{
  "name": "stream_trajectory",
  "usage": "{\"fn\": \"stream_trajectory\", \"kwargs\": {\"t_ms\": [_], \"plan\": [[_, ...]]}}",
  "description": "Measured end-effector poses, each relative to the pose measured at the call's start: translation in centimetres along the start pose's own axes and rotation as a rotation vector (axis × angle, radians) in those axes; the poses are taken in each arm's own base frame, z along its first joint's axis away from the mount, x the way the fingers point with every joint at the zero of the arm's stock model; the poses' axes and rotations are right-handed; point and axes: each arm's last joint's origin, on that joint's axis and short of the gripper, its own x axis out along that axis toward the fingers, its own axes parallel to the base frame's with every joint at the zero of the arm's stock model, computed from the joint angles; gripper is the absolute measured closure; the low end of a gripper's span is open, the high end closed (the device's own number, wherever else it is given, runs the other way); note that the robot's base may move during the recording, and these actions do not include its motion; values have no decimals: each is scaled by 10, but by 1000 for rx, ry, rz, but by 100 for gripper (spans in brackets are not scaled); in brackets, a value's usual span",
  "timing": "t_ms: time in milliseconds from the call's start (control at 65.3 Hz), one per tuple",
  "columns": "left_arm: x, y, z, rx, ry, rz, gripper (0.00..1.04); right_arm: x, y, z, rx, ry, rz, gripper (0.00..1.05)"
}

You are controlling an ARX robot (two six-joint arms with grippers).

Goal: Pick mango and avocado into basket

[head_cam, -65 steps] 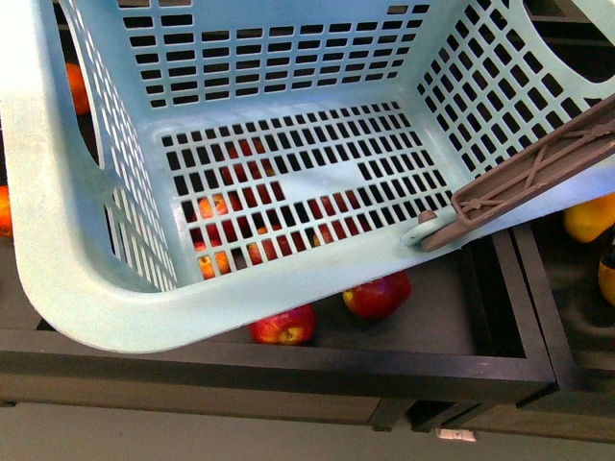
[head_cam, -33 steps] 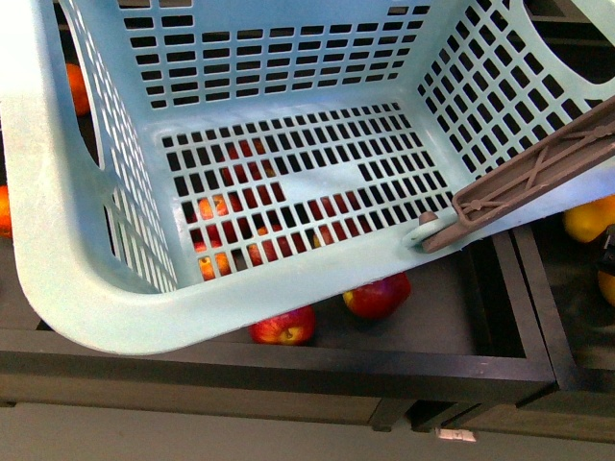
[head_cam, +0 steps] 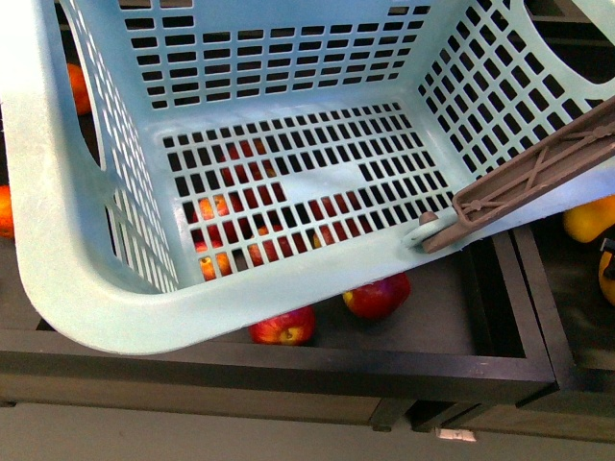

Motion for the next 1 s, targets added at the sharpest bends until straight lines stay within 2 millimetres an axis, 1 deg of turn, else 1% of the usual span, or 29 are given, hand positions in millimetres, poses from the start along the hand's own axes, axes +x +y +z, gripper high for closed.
{"fn": "stream_trajectory", "kwargs": {"t_ms": [322, 444, 536, 735, 751, 812, 827, 889, 904, 965, 981, 996], "plan": [[0, 0, 0, 0, 0, 0, 91, -1, 0, -3, 7, -3, 11, 54], [0, 0, 0, 0, 0, 0, 91, -11, -1, -8, 9, -8, 40, 54], [0, 0, 0, 0, 0, 0, 91, -32, -3, -6, 13, -40, 73, 54], [0, 0, 0, 0, 0, 0, 91, -85, -12, 19, 13, -180, 131, 54], [0, 0, 0, 0, 0, 0, 91, -93, -13, 22, 14, -198, 137, 54], [0, 0, 0, 0, 0, 0, 91, -110, -17, 28, 13, -233, 146, 54], [0, 0, 0, 0, 0, 0, 91, -119, -18, 30, 10, -249, 153, 54], [0, 0, 0, 0, 0, 0, 91, -136, -21, 33, 11, -275, 163, 54], [0, 0, 0, 0, 0, 0, 91, -144, -21, 34, 11, -287, 168, 54], [0, 0, 0, 0, 0, 0, 91, -162, -22, 36, 9, -310, 182, 54], [0, 0, 0, 0, 0, 0, 91, -171, -22, 38, 8, -322, 188, 54], [0, 0, 0, 0, 0, 0, 91, -175, -21, 39, 7, -329, 191, 54]]}}
